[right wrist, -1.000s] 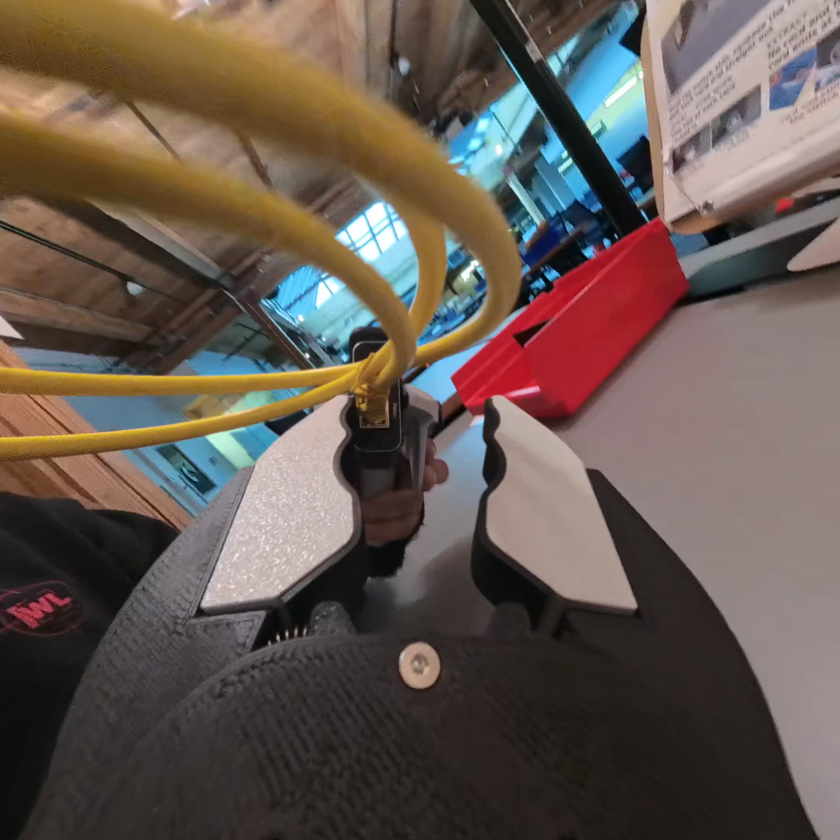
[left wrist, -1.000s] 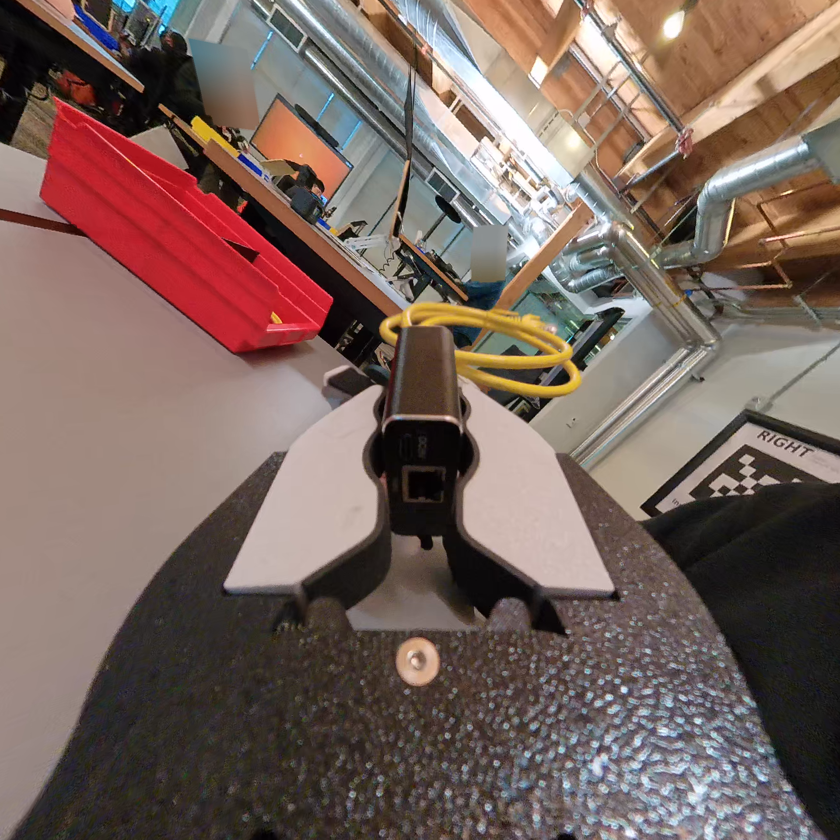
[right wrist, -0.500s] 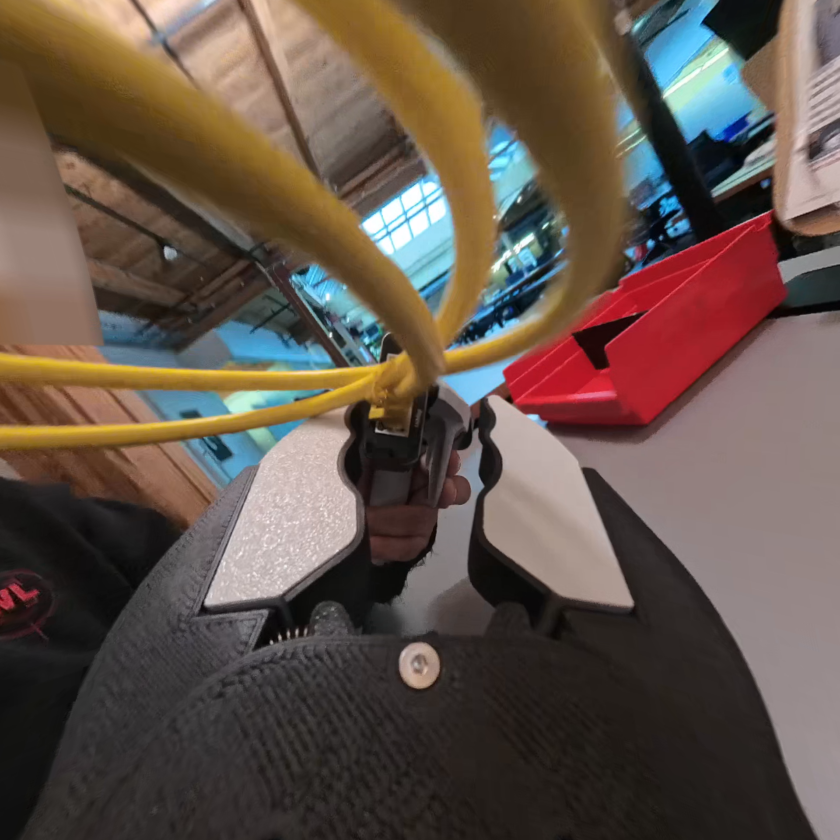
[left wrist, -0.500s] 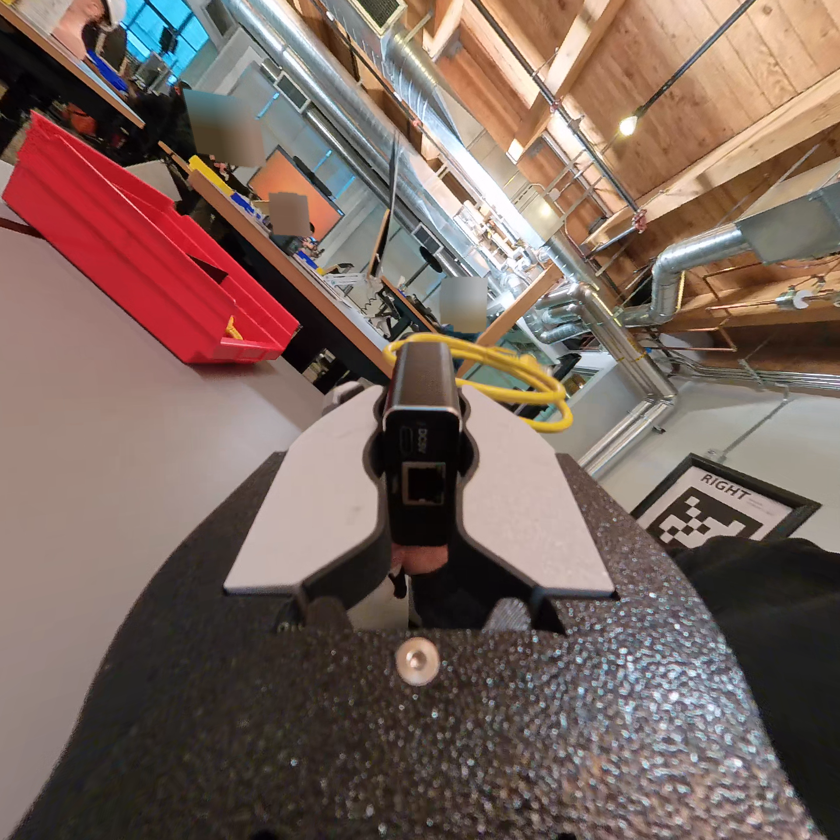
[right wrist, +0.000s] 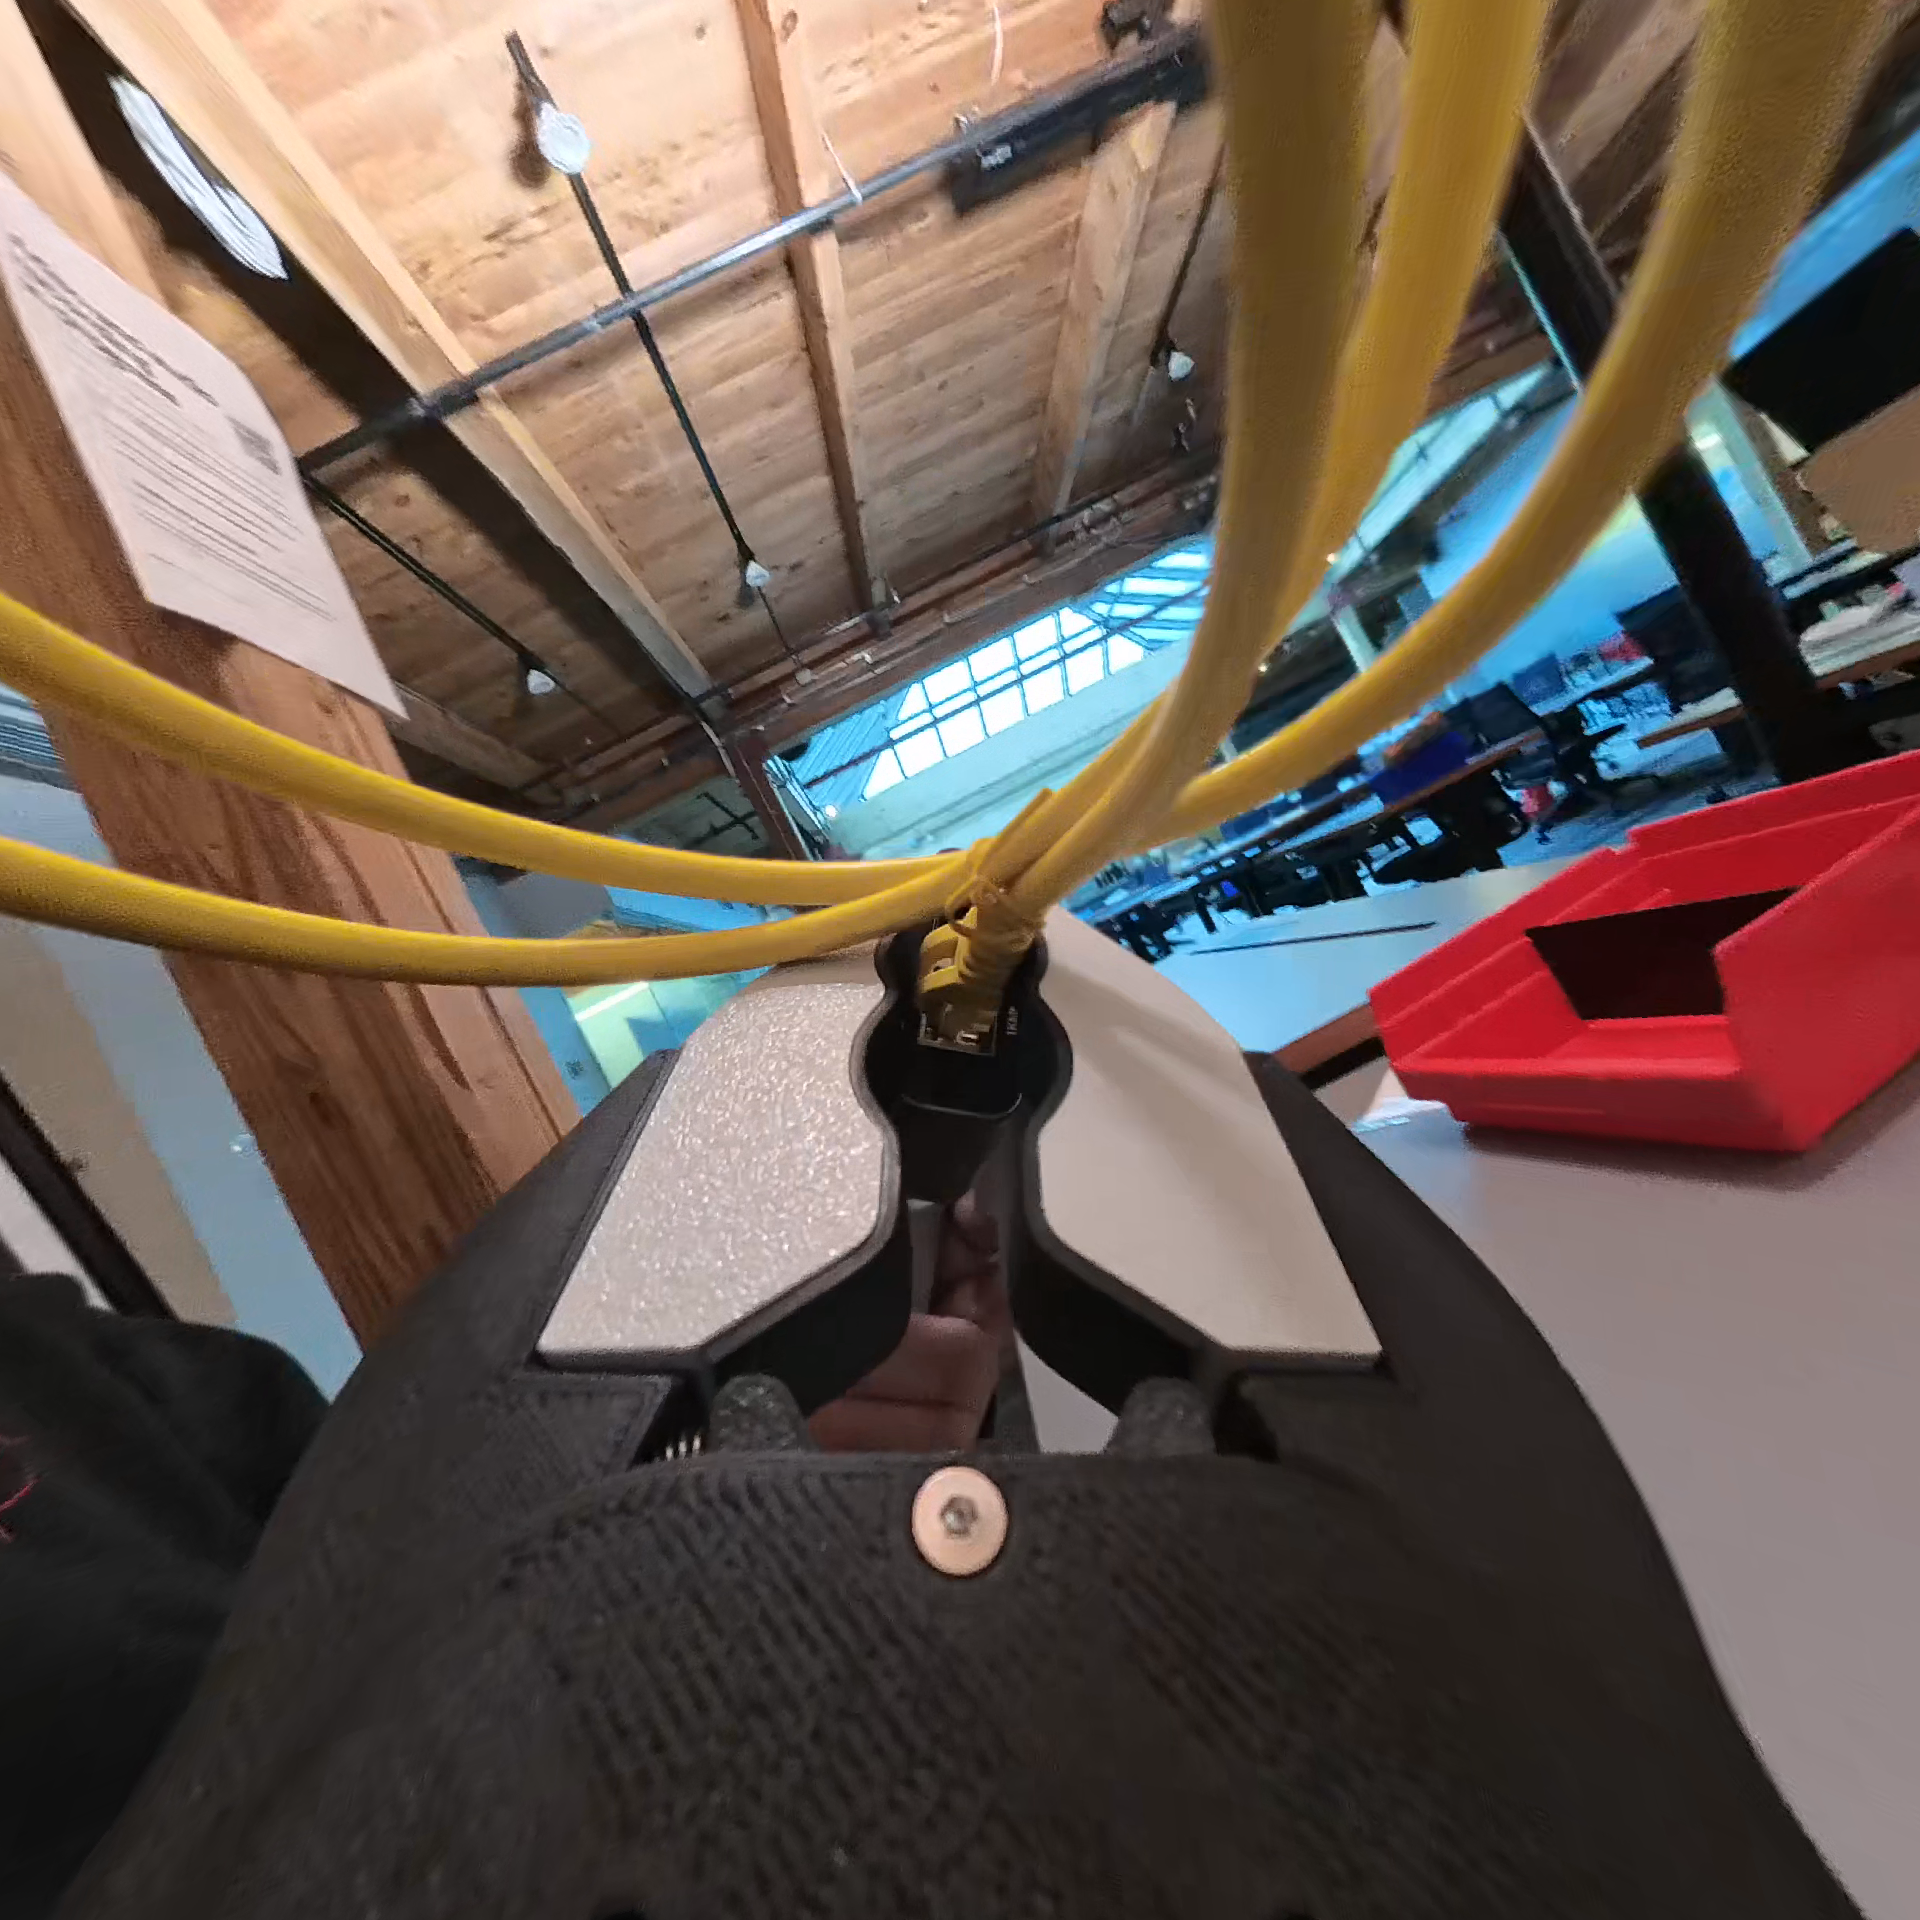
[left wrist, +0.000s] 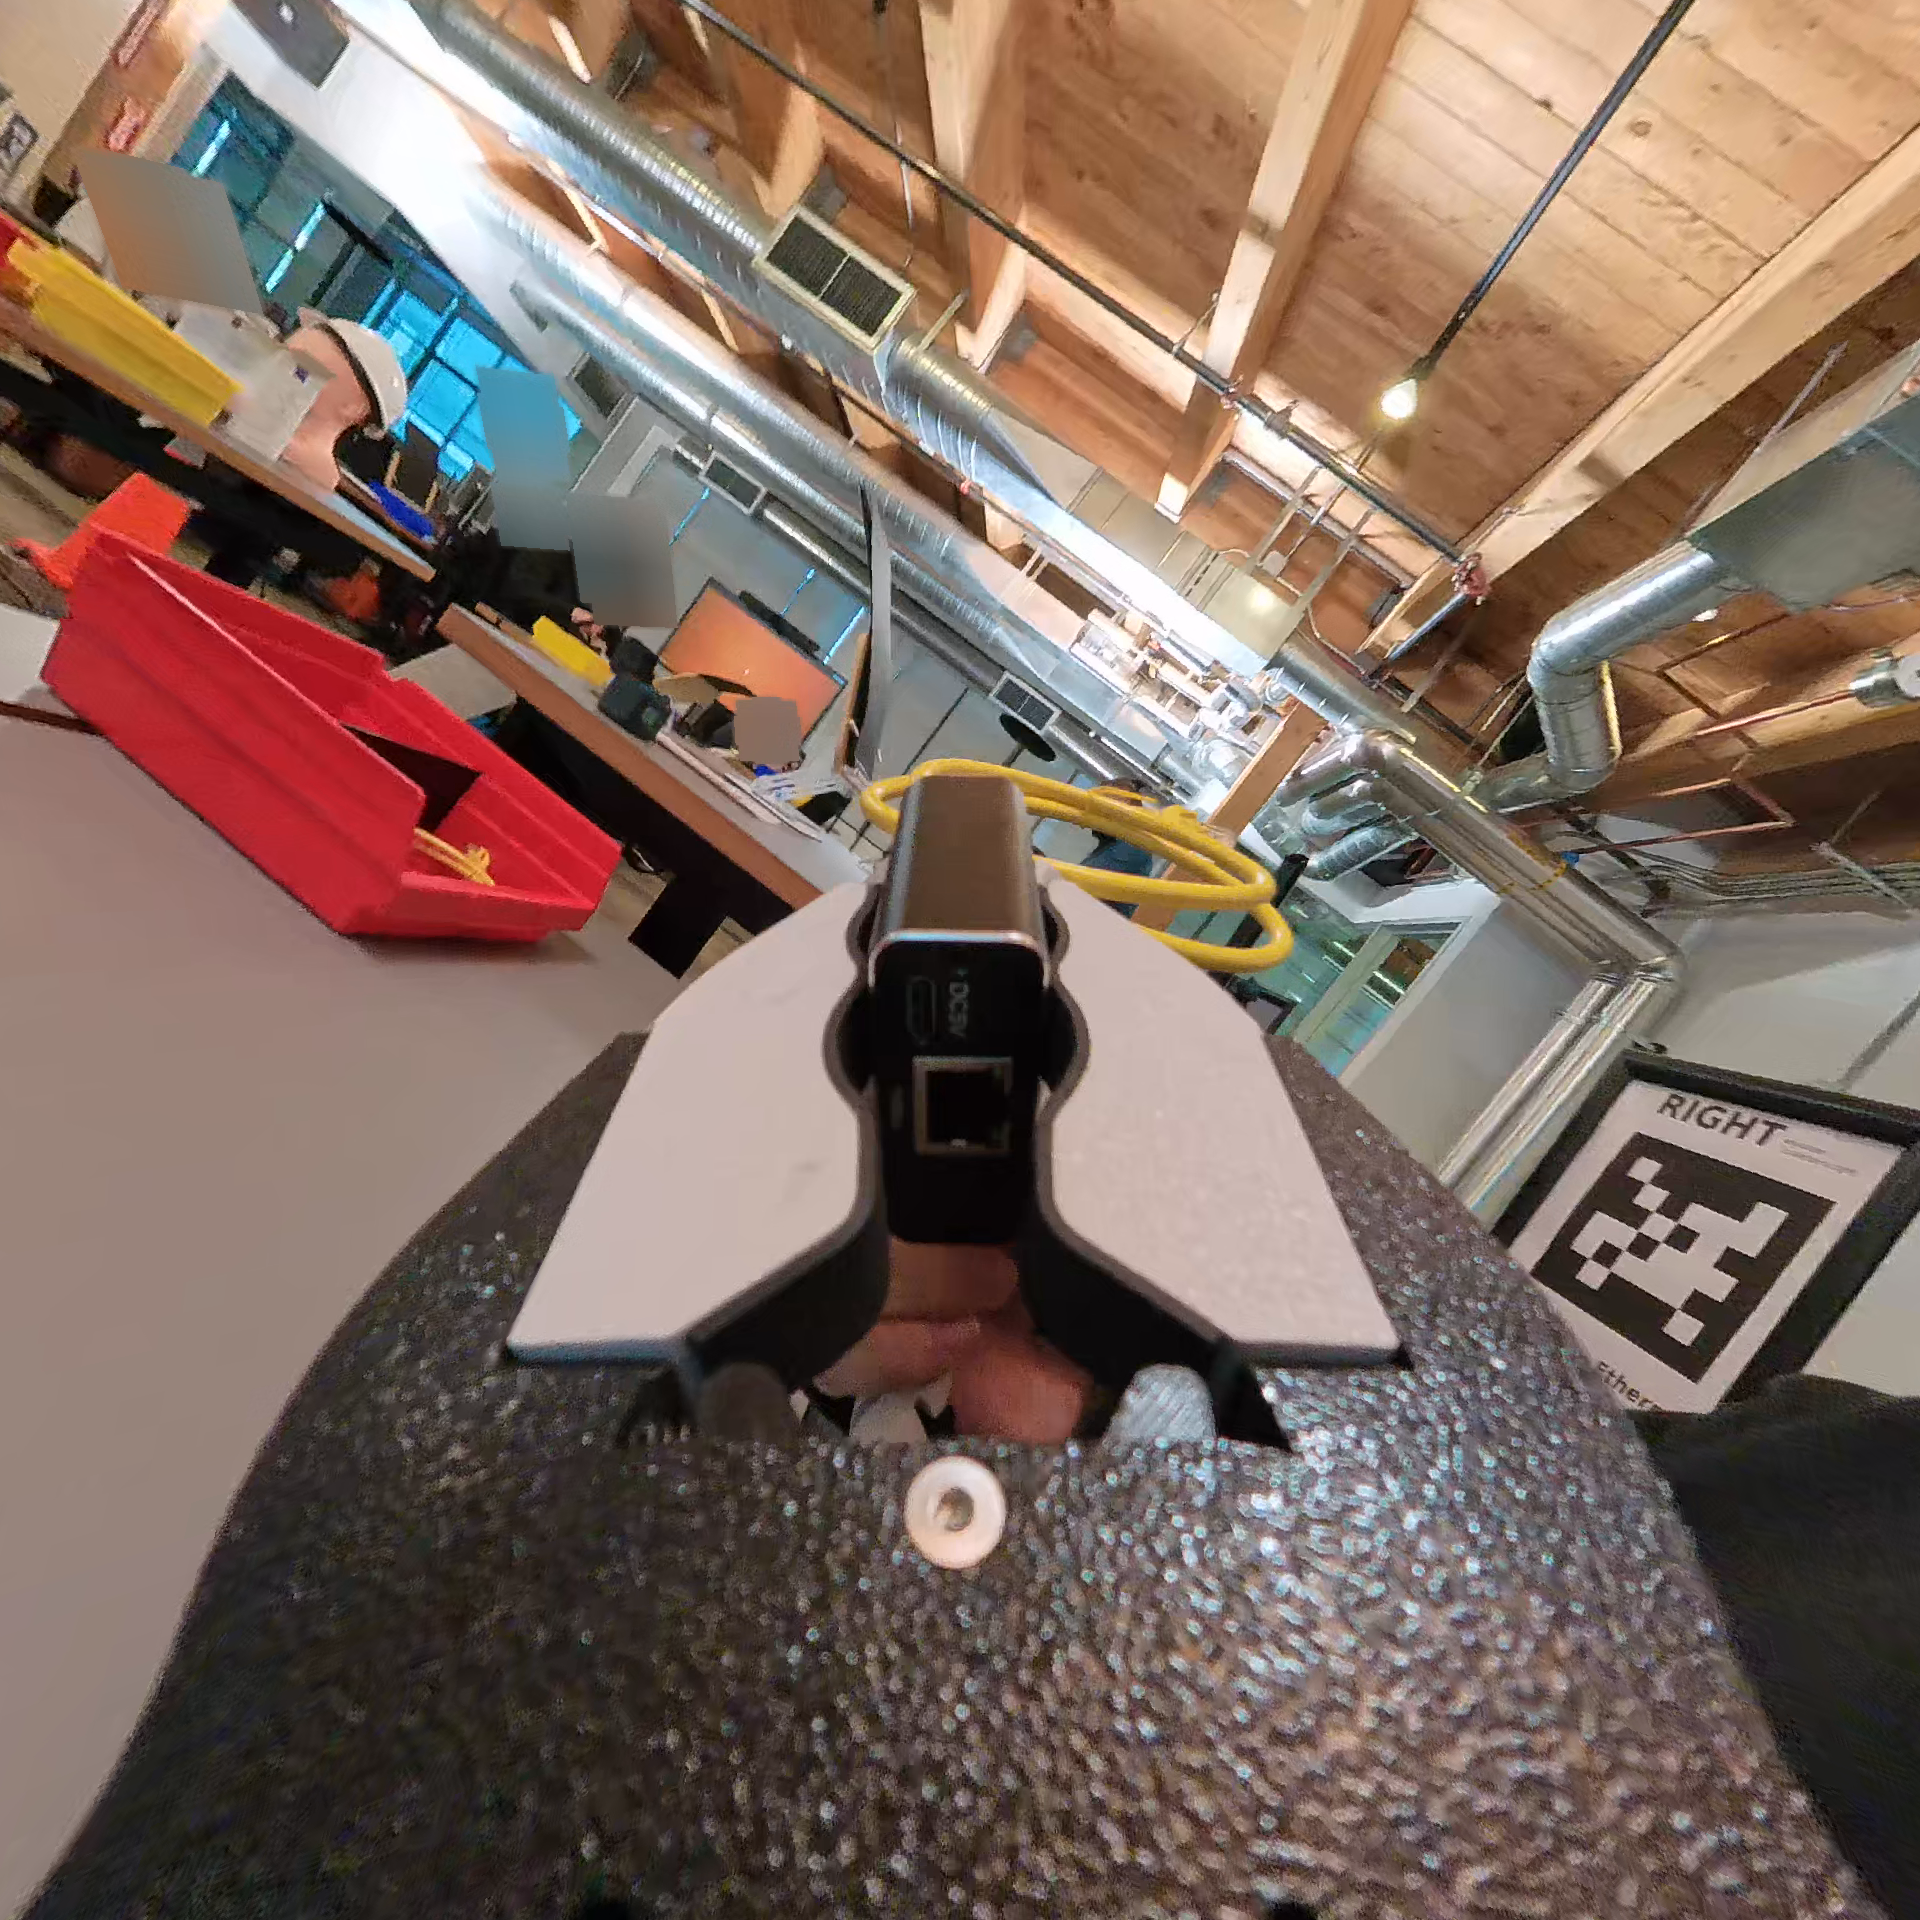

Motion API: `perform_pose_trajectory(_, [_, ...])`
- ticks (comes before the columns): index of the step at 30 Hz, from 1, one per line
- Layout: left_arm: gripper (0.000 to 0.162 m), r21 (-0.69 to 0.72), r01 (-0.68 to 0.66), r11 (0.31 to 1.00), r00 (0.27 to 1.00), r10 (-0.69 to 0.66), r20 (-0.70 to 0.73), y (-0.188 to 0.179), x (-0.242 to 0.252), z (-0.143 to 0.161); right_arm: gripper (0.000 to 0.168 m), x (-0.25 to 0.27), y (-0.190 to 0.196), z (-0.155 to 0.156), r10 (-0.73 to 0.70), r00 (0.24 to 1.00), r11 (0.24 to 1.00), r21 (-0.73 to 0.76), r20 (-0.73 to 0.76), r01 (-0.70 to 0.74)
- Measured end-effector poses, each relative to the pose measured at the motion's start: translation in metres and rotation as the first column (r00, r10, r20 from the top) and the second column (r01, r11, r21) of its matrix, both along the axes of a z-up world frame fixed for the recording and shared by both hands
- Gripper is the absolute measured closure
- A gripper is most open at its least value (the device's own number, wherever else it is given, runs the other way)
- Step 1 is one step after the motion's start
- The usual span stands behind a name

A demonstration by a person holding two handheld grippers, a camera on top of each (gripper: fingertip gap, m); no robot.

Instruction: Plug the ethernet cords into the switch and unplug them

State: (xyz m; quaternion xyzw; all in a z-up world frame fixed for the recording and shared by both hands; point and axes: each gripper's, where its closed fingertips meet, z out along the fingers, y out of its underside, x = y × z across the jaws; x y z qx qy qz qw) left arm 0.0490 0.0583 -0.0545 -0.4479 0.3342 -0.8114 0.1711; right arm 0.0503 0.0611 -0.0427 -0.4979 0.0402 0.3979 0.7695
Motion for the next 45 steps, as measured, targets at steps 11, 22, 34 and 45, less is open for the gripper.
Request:
perform_pose_trajectory(11, [0.114,0.155,-0.254,0.955,0.965,0.24,0.105,0.033,0.018,0.0,0.153,0.025,0.026,-0.009,0.107,0.979,0.994,0.011,-0.171,-0.107])
perform_pose_trajectory(22, [0.079,0.636,-0.184,0.75,0.98,0.186,0.064,0.026,0.083,-0.031,0.153,0.093,0.036,-0.017,0.06,0.952,0.997,-0.03,-0.3,-0.073])
perform_pose_trajectory(34, [0.089,0.98,0.025,0.198,0.903,0.416,-0.107,0.066,0.115,-0.089,0.153,0.142,0.052,-0.066,0.007,0.952,0.991,-0.123,-0.306,-0.047])
perform_pose_trajectory(45, [0.09,0.944,0.053,0.327,0.876,0.438,-0.201,0.09,0.126,-0.101,0.153,0.152,0.077,-0.058,0.043,0.972,0.988,-0.136,-0.231,-0.076])
